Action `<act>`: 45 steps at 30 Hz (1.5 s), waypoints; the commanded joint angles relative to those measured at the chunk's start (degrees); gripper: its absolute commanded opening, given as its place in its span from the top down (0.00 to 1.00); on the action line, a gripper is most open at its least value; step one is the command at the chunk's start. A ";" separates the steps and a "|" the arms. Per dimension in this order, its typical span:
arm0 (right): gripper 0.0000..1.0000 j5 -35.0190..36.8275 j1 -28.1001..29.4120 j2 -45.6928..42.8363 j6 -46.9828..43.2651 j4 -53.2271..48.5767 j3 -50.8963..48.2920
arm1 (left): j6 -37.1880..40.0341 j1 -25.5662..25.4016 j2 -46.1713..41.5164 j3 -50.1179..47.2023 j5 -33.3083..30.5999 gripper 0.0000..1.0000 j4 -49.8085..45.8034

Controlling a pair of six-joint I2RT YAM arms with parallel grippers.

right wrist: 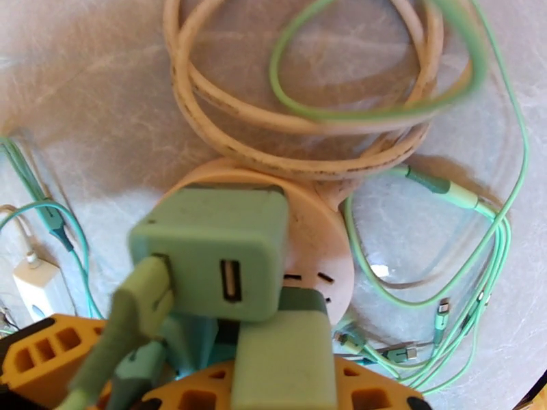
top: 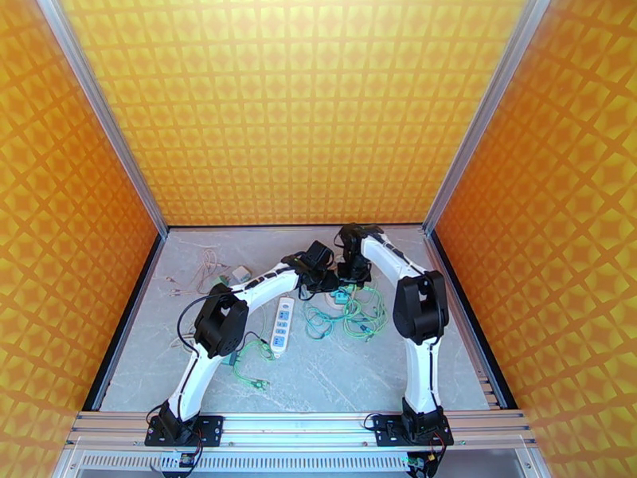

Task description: Pull the plug off the socket

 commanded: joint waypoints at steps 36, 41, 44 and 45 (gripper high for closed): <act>0.92 4.00 -30.86 -17.84 9.37 21.26 -27.22 | 2.20 0.65 -3.78 4.63 -2.79 0.41 -21.44; 0.86 -0.31 -31.33 -18.73 10.14 25.62 -32.50 | 2.77 0.95 -6.69 6.06 -3.27 0.37 -21.70; 0.71 -1.29 -31.33 -18.90 10.14 26.23 -33.74 | 3.25 1.15 -8.08 6.12 -3.32 0.36 -21.88; 0.63 -1.41 -31.33 -19.11 10.28 26.23 -34.00 | 3.50 1.10 -8.46 6.02 -3.41 0.35 -21.71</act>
